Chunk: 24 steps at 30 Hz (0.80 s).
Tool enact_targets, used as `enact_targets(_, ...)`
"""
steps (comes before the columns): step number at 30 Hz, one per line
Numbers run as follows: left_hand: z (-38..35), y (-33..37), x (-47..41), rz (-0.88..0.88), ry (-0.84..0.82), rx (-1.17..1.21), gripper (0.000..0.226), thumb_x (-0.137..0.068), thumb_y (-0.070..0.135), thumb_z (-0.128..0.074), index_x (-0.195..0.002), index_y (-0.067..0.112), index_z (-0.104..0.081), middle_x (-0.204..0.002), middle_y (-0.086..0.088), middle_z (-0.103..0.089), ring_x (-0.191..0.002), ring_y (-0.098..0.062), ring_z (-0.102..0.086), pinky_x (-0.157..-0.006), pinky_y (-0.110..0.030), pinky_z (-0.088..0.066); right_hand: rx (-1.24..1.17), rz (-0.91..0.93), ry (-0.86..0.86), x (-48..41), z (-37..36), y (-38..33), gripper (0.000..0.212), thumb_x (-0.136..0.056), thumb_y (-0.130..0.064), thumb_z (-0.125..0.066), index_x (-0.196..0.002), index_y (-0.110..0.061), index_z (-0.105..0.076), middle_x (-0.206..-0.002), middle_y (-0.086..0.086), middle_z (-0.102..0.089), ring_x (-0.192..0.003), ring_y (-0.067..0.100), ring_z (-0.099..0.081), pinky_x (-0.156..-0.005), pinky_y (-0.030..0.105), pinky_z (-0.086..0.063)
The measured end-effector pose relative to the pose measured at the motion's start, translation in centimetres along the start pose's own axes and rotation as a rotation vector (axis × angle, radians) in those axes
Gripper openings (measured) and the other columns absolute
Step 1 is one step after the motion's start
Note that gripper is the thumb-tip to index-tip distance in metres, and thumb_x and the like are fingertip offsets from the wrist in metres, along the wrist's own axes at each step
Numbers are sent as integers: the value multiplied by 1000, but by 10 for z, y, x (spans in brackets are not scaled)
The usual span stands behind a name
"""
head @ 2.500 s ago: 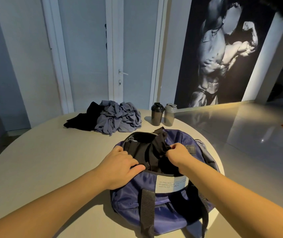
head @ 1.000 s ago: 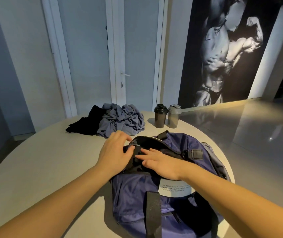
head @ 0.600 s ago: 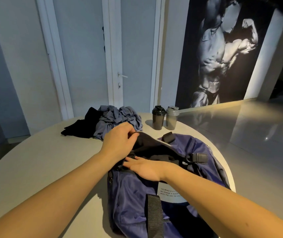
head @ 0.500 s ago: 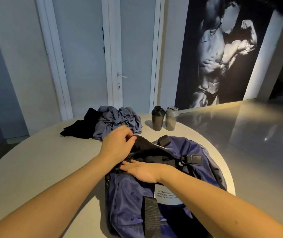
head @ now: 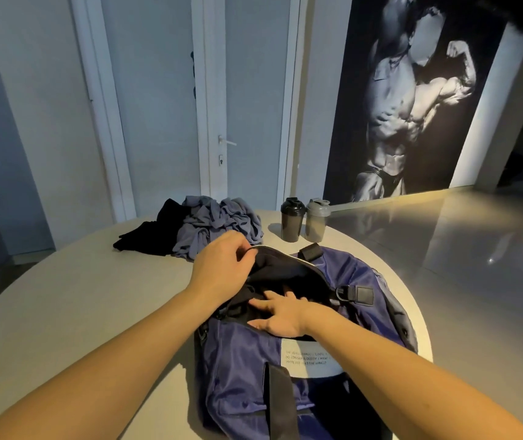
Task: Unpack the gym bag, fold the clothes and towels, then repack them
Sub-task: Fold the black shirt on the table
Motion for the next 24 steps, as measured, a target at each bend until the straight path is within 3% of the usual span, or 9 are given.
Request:
enact_targets(3,-4,-2,6,-7,-63,1,12,-94,37,-64,-87,28,-62,-91,12,-60,-87,-10,-57,-80,-42,-55,36,13,-8,1,6,2,71,-92,-76,-40,-156,-51,-20,-169,-8,-7,-153,36,-8,-121,60,-9)
enact_targets(6,-1,-11,22,-50,-150,61,14,-94,40,-66,-101,29,-66,-111,17,-61,-109,-8,-54,-96,-31,-48,-48,125,165,29,28,-1,58,-100,-56,-47,-154,-39,-36,-168,-8,-16,-154,29,-11,-123,55,-12)
enact_targets(8,10,-21,46,-11,-123,118,34,-94,48,-63,-121,28,-64,-131,16,-55,-128,-8,-44,-108,-30,-38,-167,189,288,62,35,-3,49,-104,-48,-44,-152,-36,-42,-166,-10,-22,-156,19,-6,-125,52,-7)
enact_targets(10,17,-36,79,96,-113,160,62,-91,61,-53,-144,30,-47,-151,12,-40,-142,-7,-29,-119,-37,-30,-172,141,399,95,30,3,51,-103,-55,-39,-151,-38,-43,-167,-11,-17,-156,15,4,-125,50,4)
enact_targets(13,-6,-60,140,275,-309,205,103,-76,85,-47,-158,45,0,-165,22,6,-152,-3,1,-126,-41,-14,-27,-131,430,131,-5,36,103,-70,-97,-17,-158,-44,-17,-168,-5,17,-151,29,28,-119,57,17)
enact_targets(15,-29,-67,172,337,-444,267,120,-60,95,-54,-149,59,17,-162,28,20,-153,-5,4,-126,-46,-14,-13,-249,391,133,-30,58,126,-47,-102,-8,-159,-45,0,-164,0,30,-146,37,36,-115,63,16)
enact_targets(17,-44,-71,182,367,-472,294,128,-49,95,-64,-144,67,18,-162,28,20,-155,-10,-2,-125,-49,-20,-94,-299,376,124,-43,73,119,-57,-101,-27,-159,-44,-4,-165,2,28,-146,40,33,-116,69,11)
enact_targets(19,-53,-70,182,372,-441,320,128,-53,87,-72,-145,67,13,-163,28,17,-155,-13,-7,-124,-48,-24,-183,-310,410,112,-48,80,103,-74,-87,-51,-159,-43,-13,-167,1,21,-150,40,26,-117,70,6)
enact_targets(24,-66,-54,175,394,-352,281,106,-83,61,-71,-157,45,3,-165,20,19,-155,-18,-11,-123,-39,-25,-225,-303,492,85,-40,103,94,-80,-72,-65,-158,-41,-22,-169,0,7,-153,35,14,-119,69,-1)
Point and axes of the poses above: each hand's wrist, its own x-axis away from the middle knuckle, its own z-axis out of the back of the hand, y = z × x, the point moved 10 cm from there along -x, towards the middle knuckle
